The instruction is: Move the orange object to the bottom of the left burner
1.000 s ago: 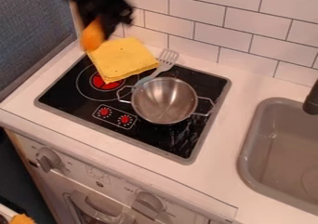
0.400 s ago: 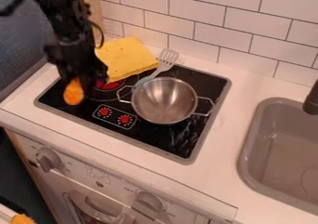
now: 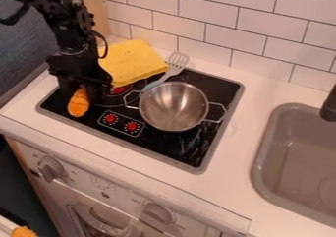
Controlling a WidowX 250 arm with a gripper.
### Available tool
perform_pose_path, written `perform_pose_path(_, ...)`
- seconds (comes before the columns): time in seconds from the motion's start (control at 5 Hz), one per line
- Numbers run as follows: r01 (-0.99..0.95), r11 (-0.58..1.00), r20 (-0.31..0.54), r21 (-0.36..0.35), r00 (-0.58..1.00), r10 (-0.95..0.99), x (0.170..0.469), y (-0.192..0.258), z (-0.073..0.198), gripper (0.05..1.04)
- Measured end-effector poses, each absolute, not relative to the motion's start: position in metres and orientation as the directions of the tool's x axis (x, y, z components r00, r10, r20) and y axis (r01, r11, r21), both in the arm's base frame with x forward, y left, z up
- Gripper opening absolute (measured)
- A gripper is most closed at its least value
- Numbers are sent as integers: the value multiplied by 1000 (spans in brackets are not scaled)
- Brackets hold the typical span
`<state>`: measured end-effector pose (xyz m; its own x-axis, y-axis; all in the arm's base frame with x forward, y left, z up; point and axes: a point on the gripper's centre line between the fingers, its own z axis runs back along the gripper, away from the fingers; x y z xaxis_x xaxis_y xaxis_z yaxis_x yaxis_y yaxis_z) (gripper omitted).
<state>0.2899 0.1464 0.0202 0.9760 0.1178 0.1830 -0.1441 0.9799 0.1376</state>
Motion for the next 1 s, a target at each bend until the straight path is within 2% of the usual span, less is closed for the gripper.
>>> perform_pose_path(0.2,-137,982,195,131,975,111,296,147,25,1001)
perform_pose_path(0.4,-142,983,190,115,975,118,296,143,25,1003)
perform_pose_path(0.6,-134,982,220,131,970,103,305,138,42,1001)
perform_pose_path(0.8,-141,978,259,156,961,97,312,136,70,1000)
perform_pose_path(1.0,-111,970,279,219,959,47,320,127,101,1001)
